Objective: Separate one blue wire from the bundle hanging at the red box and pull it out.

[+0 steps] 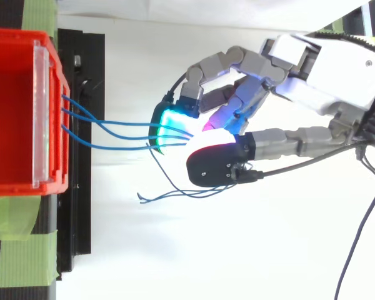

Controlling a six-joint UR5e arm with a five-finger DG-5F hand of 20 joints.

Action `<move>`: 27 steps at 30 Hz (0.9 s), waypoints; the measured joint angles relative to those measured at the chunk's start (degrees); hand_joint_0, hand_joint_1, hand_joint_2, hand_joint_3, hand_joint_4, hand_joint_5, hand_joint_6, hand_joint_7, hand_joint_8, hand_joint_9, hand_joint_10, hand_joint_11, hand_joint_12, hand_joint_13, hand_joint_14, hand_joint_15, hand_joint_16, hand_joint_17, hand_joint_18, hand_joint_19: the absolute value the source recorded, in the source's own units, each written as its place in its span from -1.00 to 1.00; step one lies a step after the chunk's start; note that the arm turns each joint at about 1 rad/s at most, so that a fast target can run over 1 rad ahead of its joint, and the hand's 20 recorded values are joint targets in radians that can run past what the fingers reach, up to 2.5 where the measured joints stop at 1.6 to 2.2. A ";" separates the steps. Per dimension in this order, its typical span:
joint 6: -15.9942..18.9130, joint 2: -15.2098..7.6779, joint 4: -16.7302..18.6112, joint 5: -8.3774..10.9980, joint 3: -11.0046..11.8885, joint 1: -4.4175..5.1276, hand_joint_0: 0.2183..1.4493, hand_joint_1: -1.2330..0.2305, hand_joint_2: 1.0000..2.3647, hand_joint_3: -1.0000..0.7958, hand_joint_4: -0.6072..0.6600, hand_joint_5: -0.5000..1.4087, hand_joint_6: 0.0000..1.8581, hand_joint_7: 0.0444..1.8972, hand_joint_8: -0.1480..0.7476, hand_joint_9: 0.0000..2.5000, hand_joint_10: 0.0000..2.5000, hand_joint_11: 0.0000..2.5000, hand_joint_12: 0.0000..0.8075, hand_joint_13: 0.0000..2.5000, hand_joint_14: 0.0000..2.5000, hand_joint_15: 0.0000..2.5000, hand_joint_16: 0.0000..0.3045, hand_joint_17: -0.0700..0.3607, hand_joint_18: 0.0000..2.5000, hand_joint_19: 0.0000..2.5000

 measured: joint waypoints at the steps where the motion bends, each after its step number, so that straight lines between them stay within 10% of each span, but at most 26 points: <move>1: 0.74 0.00 -0.10 0.01 -0.01 0.00 -0.35 -0.31 -0.98 0.08 0.01 -0.63 -0.02 -0.09 0.63 0.04 -0.99 -0.73 0.16 0.03 -0.99 -0.77 -0.80 -0.36 -0.42 -0.99; 27: 3.47 -0.02 -0.35 -0.11 -0.06 0.03 -0.36 -0.28 -0.98 0.04 0.02 -0.64 -0.01 -0.11 0.48 0.20 -0.99 -0.51 0.18 -0.12 -0.99 -0.73 -0.76 -0.30 -0.44 -0.95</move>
